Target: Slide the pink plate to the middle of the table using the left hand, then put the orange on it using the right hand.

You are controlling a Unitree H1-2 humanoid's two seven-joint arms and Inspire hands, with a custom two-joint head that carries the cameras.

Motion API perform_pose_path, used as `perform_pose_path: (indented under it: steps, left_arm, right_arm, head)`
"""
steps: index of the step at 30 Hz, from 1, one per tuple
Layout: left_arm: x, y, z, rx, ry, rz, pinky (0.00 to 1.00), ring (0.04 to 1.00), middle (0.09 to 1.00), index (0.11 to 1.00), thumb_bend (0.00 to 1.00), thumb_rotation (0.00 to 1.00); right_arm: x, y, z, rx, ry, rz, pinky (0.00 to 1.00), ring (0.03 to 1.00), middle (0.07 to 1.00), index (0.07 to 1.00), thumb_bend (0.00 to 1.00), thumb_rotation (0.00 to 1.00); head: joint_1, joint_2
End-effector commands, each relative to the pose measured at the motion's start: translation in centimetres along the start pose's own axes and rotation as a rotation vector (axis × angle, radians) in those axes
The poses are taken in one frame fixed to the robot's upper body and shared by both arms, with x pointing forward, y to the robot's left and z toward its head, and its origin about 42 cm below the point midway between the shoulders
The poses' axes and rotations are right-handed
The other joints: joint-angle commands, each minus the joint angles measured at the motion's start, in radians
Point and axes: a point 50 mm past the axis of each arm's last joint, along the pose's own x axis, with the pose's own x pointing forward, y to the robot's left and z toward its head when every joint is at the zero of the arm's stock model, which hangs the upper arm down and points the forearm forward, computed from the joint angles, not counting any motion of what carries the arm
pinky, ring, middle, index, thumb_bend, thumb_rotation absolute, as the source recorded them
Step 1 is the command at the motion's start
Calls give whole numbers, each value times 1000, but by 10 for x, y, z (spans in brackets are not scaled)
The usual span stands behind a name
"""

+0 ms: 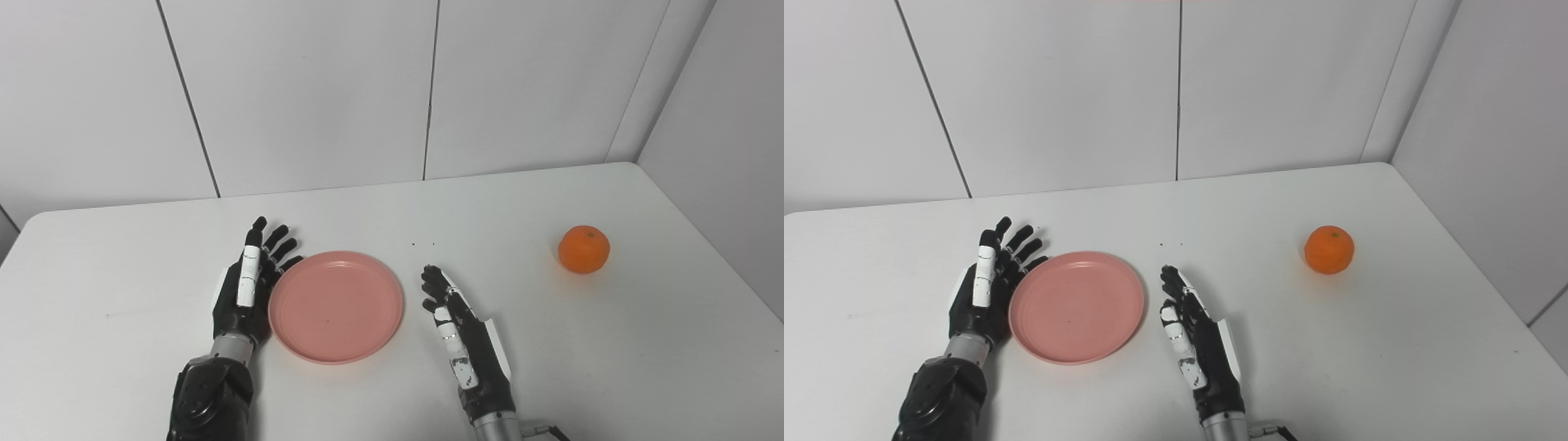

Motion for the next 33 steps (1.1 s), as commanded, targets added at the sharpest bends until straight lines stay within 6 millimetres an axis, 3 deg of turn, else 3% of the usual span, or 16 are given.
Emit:
perform_pose_path:
  steps: [1, 3, 7, 15, 24, 28, 33]
  left_arm:
    - [0, 5, -10, 1, 42, 10, 771, 878, 907, 986, 931, 810]
    - [1, 7, -10, 0, 40, 10, 768, 879, 909, 986, 930, 811]
    - [3, 8, -12, -7, 41, 13, 760, 880, 915, 981, 931, 803]
    - [7, 6, -17, -2, 37, 10, 752, 873, 909, 982, 916, 807]
    - [12, 3, -15, -9, 24, 1, 743, 870, 908, 983, 926, 811]
    - [12, 4, -14, -20, 22, 8, 764, 878, 910, 985, 928, 803]
    - [13, 4, -14, -13, 20, 11, 766, 879, 905, 986, 922, 806]
  right_arm:
    - [2, -8, 21, -22, -92, -39, 894, 914, 901, 879, 772, 952]
    - [2, -11, 32, -44, -118, -51, 891, 911, 901, 882, 773, 956]
    - [8, -21, 53, -150, -190, -55, 793, 835, 877, 894, 766, 972]
    - [30, -47, 88, -297, -258, -44, 842, 864, 895, 897, 777, 982]
    - [55, -67, 107, -494, -297, -34, 834, 834, 877, 877, 825, 998]
    - [73, -78, 119, -650, -305, -27, 835, 855, 869, 868, 853, 998]
    - [95, -92, 135, -721, -277, -31, 817, 855, 867, 856, 857, 979]
  head:
    - [1, 0]
    - [-4, -1]
    - [-11, -2]
    - [-26, -10]
    - [-26, -15]
    - [-26, -15]
    - [-26, -15]
